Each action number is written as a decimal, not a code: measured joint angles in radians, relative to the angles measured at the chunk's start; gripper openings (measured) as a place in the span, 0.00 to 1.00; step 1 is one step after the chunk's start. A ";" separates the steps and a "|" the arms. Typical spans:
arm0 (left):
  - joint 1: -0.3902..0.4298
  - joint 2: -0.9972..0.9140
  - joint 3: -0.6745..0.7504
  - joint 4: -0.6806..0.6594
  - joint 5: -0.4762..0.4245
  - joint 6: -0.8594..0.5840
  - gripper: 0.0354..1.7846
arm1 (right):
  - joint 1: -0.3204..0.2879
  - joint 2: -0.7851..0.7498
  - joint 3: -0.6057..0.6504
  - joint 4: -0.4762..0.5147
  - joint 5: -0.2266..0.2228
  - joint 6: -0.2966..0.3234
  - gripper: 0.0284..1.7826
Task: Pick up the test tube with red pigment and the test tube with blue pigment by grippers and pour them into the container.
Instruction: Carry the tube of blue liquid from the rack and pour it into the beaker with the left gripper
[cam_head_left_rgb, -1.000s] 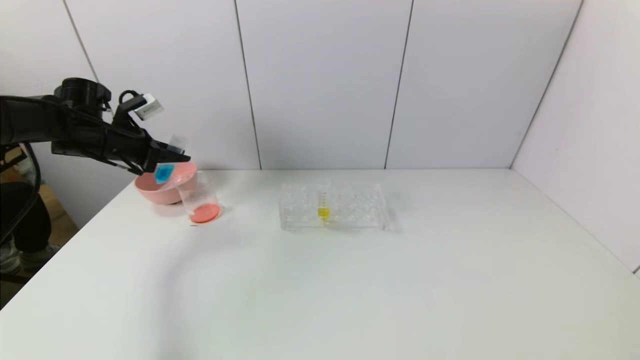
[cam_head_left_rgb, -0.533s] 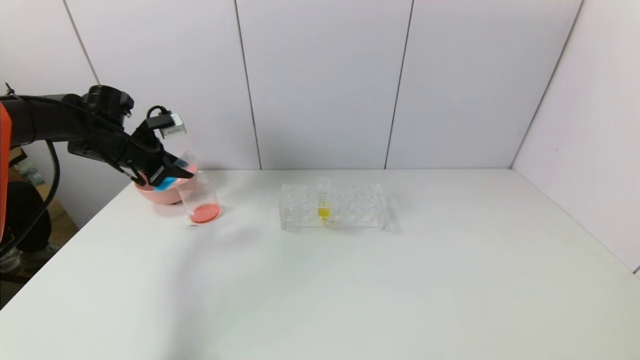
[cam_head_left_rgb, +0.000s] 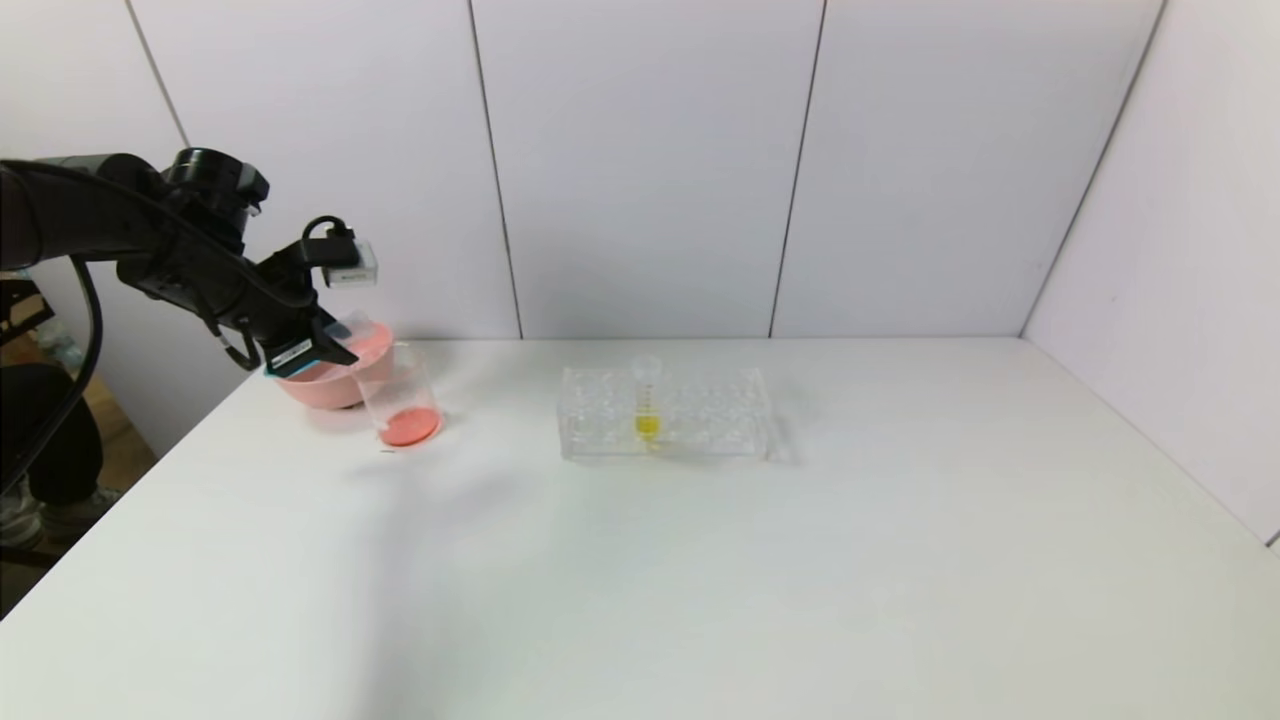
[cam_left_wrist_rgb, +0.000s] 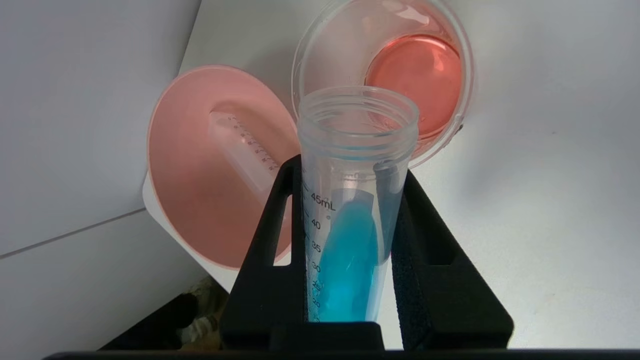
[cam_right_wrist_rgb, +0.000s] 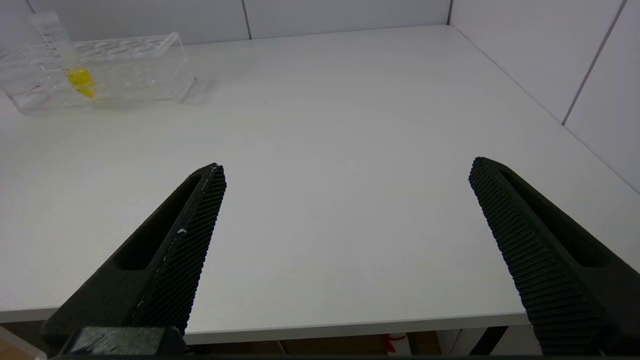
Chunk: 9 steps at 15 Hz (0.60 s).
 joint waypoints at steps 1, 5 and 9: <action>-0.005 -0.003 0.000 0.001 0.036 0.011 0.26 | 0.000 0.000 0.000 0.000 0.000 0.000 1.00; -0.029 -0.005 0.000 0.025 0.105 0.026 0.26 | 0.000 0.000 0.000 0.000 0.000 0.000 1.00; -0.054 -0.006 0.000 0.060 0.201 0.053 0.26 | 0.000 0.000 0.000 0.000 0.000 -0.001 1.00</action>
